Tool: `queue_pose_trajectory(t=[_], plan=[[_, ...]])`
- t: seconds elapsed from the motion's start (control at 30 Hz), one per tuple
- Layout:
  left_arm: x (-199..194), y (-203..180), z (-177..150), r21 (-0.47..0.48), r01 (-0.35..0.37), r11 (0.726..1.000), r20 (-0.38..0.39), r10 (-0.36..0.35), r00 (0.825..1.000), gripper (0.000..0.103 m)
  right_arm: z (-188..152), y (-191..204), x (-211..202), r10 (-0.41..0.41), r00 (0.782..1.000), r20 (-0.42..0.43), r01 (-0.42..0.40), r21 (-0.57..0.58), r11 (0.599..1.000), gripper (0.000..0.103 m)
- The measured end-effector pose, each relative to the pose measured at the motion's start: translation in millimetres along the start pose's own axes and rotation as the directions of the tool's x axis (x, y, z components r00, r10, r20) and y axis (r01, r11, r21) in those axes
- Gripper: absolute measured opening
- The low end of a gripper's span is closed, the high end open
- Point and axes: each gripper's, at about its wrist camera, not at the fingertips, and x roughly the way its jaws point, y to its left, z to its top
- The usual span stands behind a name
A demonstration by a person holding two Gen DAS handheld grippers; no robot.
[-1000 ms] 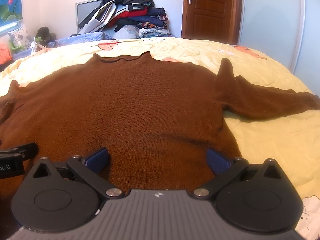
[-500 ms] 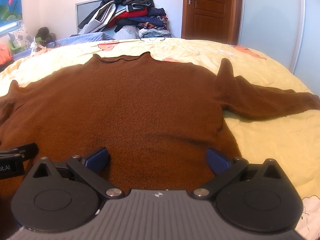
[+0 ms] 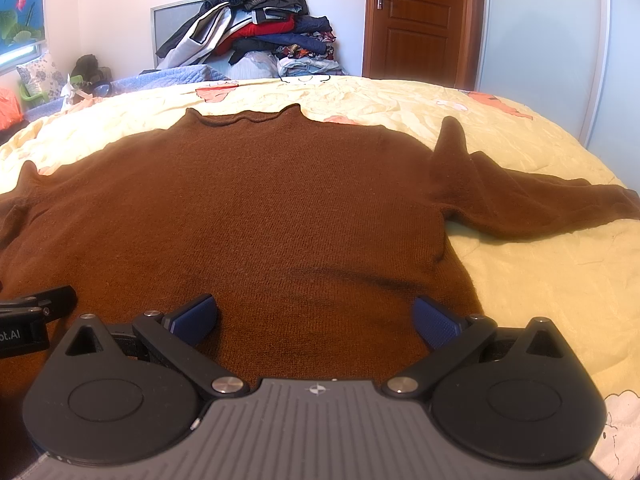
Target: Fold small clothes
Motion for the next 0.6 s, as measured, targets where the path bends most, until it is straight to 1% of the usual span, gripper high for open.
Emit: queue_pose_trajectory(t=[0.6], plan=[[-4.1,-2.7,-2.7,-0.003,0.003,1.0,0.001,-0.003,1.0,0.103,0.0,-0.1,-0.1,0.0,1.0,0.001,0.0,0.0,1.0,0.103]])
